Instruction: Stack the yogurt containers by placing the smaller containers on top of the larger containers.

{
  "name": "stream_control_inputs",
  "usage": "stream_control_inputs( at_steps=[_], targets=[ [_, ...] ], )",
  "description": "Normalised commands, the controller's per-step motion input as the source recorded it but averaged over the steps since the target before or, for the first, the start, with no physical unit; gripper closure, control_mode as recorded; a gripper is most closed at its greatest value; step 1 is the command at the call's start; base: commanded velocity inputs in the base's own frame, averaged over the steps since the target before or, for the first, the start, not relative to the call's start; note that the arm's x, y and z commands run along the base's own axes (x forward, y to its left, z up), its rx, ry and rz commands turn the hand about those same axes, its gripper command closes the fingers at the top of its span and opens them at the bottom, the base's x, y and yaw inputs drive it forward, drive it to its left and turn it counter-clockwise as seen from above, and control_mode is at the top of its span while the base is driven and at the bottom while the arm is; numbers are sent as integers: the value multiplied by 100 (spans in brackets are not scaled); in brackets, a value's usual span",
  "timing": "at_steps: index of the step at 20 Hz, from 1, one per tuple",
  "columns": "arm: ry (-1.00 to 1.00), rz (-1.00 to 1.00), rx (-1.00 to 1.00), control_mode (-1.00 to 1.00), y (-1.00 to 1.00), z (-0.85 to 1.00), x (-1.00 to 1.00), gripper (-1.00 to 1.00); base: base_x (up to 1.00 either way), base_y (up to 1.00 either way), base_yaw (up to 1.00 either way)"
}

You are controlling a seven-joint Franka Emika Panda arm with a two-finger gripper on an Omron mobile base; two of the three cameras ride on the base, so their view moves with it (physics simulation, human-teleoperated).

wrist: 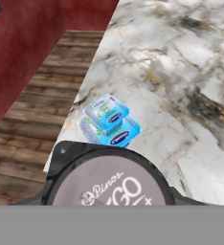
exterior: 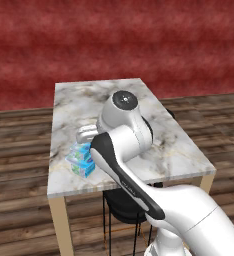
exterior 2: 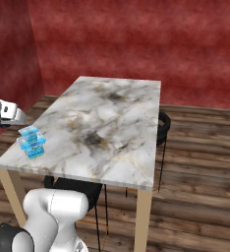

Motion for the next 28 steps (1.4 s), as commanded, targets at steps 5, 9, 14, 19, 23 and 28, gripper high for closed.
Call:
stream_control_inputs(
  at_steps=[5, 9, 14, 19, 23, 28],
  targets=[
    [0, 0, 0, -100, 0, -6, 10, 100, 0, 0, 0],
    [-1, 0, 0, -100, 0, -16, 11, 100, 0, 0, 0],
    [-4, 0, 0, -100, 0, -13, 9, 100, 0, 0, 0],
    [-2, 0, 0, -100, 0, -12, 13, 100, 0, 0, 0],
    [0, 0, 0, -100, 1, -10, 16, 100, 0, 0, 0],
    [0, 0, 0, -100, 6, -3, 23, 100, 0, 0, 0]
  ],
)
